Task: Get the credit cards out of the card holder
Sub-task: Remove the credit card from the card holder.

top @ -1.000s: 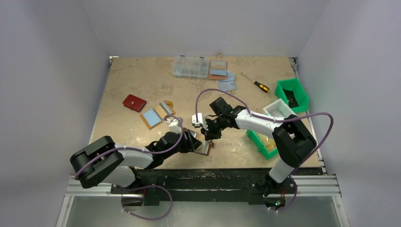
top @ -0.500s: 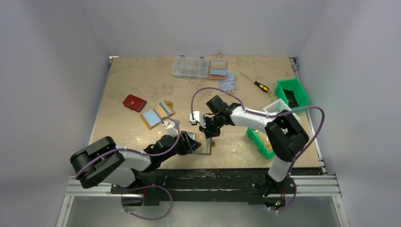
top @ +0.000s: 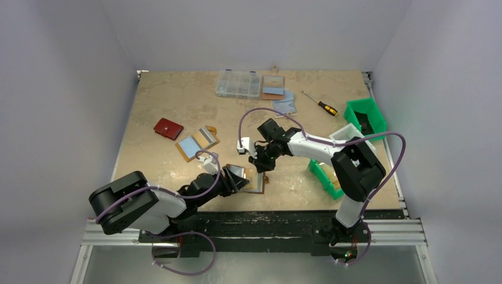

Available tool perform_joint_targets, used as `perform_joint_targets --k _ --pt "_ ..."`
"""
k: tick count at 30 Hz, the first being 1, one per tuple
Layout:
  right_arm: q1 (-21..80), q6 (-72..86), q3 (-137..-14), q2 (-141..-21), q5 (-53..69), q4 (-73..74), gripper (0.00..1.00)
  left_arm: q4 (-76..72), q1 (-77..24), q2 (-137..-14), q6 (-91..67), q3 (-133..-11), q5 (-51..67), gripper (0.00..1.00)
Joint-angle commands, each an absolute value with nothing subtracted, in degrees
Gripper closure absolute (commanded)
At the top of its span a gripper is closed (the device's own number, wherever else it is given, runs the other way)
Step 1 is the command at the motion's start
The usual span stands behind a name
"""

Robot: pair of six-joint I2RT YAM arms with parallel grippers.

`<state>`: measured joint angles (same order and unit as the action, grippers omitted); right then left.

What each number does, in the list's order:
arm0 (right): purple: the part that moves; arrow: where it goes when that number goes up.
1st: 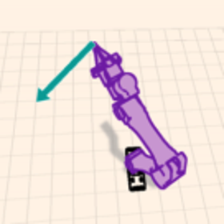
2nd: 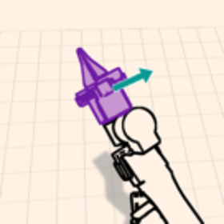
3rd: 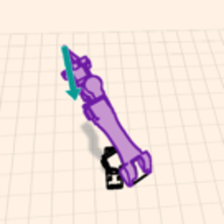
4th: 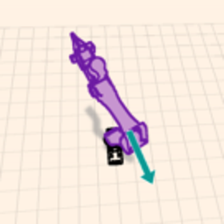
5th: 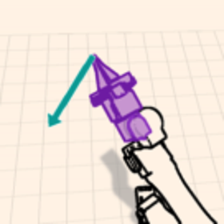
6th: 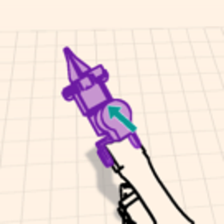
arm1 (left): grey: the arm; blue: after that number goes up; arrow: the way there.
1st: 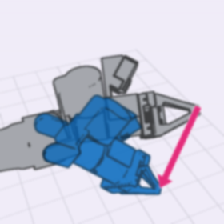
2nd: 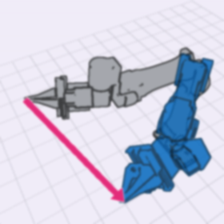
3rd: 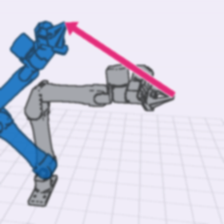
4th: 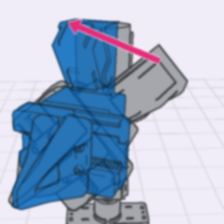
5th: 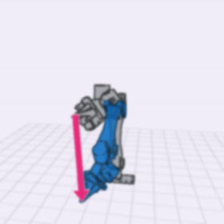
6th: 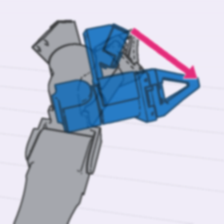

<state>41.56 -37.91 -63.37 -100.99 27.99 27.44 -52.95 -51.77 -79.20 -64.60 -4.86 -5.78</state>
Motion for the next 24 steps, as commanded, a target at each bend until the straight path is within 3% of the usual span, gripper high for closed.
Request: perform_joint_targets --k 1,24 --pt "41.30 -35.94 -65.56 -100.03 27.69 28.33 0.88 -54.69 -51.82 -79.54 -67.52 -3.59 -9.27 0.48" --pt "40.94 -37.51 -65.48 -96.17 34.62 31.11 0.88 -52.75 -51.79 -79.96 -66.40 -5.54 -9.10 0.50"
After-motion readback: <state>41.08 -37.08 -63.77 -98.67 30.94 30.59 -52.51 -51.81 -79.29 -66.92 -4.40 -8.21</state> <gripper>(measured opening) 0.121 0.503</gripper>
